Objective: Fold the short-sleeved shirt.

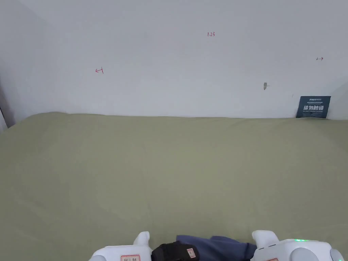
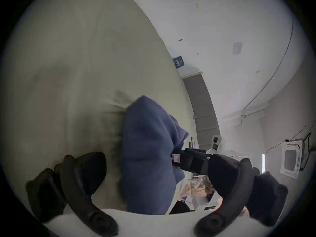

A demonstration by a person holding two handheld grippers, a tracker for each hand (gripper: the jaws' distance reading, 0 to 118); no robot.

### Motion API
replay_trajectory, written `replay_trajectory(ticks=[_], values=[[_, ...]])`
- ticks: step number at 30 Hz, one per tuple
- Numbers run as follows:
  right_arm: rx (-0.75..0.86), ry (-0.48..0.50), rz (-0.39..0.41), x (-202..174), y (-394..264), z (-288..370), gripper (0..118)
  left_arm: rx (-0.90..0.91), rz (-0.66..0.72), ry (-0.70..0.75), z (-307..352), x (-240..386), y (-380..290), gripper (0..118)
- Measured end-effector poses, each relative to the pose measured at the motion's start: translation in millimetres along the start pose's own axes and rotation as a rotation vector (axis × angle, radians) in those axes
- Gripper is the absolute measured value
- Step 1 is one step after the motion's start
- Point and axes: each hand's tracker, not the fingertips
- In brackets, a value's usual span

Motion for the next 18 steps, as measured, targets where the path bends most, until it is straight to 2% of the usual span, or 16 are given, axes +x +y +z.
replay_trajectory(ticks=[2,3,4,5,6,7,8,10,14,18], values=[[0.003,-0.001,-0.006,1,0,0,0,-0.02,-0.01,0.007,-7,5,-4,114],[0.006,0.001,-0.018,1,0,0,0,-0.034,-0.035,0.016,-9,9,-5,100],[0.012,0.005,-0.036,1,-1,1,0,-0.065,-0.072,0.039,-11,14,-8,51],[0.016,0.003,-0.05,1,-1,1,0,-0.084,-0.096,0.077,-15,21,-14,27],[0.017,-0.005,-0.048,-1,-2,2,0,-0.075,-0.16,0.239,-20,22,-18,27],[0.019,0.0,-0.042,-3,-2,2,0,-0.068,-0.172,0.251,-20,19,-19,27],[0.021,-0.018,-0.034,-6,-2,1,0,-0.049,-0.096,0.134,-15,14,-16,27],[0.029,-0.028,-0.022,-14,-2,4,0,-0.056,-0.038,0.137,-8,11,-9,27],[0.049,-0.045,-0.022,-47,4,11,0,-0.07,-0.116,0.164,18,19,2,27],[0.135,-0.128,0.033,-112,14,10,0,-0.053,-0.158,0.225,72,14,25,27]])
